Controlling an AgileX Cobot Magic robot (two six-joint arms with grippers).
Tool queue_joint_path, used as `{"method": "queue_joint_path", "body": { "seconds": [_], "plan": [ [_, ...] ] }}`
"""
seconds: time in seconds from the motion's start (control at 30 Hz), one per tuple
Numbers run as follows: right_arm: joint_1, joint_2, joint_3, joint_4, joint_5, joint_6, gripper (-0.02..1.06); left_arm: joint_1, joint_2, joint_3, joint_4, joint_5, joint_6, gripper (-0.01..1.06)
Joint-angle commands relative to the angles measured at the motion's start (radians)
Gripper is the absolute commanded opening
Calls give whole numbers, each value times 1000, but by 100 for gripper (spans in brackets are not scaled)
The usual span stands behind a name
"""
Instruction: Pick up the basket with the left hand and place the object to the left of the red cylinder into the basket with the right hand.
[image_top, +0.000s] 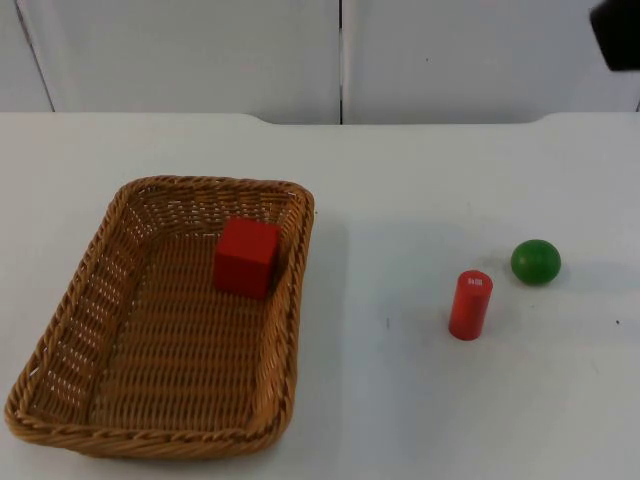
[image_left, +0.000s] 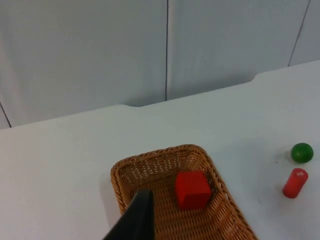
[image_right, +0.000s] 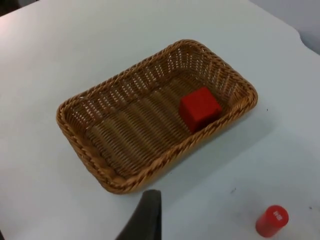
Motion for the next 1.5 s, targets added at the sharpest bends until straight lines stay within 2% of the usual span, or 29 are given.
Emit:
{"method": "queue_joint_path", "body": {
  "seconds": [0.0, 0.3, 0.7, 0.9, 1.07, 1.37, 1.47],
  "plan": [
    [-3, -39, 35, 6, -7, 0, 87, -6, -37, 5, -5, 15, -16, 105],
    [-3, -114, 88, 6, -25, 0, 87, -6, -96, 15, -5, 54, -19, 105],
    [-3, -243, 175, 4, -37, 0, 87, -6, -165, 162, 68, 53, -76, 105],
    [-3, -327, 234, 0, -30, 6, 87, -6, -225, 176, 209, 59, -201, 105],
    [-3, -414, 271, 0, -24, 19, 87, -6, -281, 212, 227, 57, -236, 105],
    [-3, -568, 280, -24, 68, 22, 87, -6, -350, 330, 289, 61, -303, 105],
    [-3, -625, 280, -75, 118, 78, 87, -4, -374, 330, 295, 61, -307, 105]
  ]
}}
